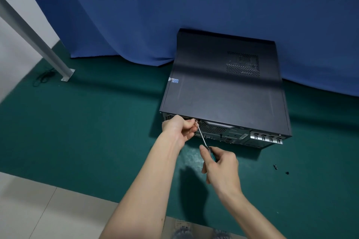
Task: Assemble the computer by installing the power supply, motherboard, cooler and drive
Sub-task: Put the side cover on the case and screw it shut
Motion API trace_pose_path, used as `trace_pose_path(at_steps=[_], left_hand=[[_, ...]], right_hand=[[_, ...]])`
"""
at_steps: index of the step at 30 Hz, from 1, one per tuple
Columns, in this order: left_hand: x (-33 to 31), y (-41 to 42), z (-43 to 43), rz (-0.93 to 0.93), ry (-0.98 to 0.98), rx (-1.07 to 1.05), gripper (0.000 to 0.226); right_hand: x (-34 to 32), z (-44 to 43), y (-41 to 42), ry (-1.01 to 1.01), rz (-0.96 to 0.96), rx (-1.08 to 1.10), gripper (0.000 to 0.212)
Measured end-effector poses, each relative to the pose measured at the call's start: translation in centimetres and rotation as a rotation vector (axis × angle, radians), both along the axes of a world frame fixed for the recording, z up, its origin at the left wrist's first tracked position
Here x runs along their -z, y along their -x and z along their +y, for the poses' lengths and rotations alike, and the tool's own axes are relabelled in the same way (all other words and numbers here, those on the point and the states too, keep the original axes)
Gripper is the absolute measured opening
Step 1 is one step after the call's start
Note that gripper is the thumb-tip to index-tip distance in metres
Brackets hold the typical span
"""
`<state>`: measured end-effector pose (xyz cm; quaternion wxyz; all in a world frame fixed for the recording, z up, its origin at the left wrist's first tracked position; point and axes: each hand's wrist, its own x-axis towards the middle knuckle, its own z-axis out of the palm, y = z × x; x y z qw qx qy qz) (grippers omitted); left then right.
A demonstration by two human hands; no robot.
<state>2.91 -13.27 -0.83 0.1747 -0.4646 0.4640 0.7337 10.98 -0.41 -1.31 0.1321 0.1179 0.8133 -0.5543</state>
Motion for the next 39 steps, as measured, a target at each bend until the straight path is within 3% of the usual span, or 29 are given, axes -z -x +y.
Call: trace_pose_path(at_steps=[21,28,30,33,35,39], left_hand=[[0.6,-0.4,-0.9,0.012,-0.156,0.069,0.009],[0.7,-0.4,-1.0,0.015,-0.175,0.057,0.012],[0.7,-0.4,-1.0,0.02,-0.182,0.061,0.012],[0.8,-0.7,-1.0,0.052,-0.2,0.084,0.009],[0.9,-1.2,-1.1,0.125,-0.196,0.112,0.006],[0.5,-2.3,-1.3,0.269,-0.124,0.229,0.011]], right_hand=[[0.2,-1.3,-0.4,-0.09,-0.003,0.052,0.039],[0.5,-1.9,-0.9,-0.348,0.118,-0.047,0.039],[0.6,-2.2,-1.0,-0.195,0.058,-0.014,0.04],[0.2,-2.5,-0.8,0.399,-0.224,0.162,0.038],[-0.2,-2.5,-0.7,0.69,-0.37,0.226,0.036],[-0.4,-2.9,-0.5,0.991,-0.522,0.296,0.036]])
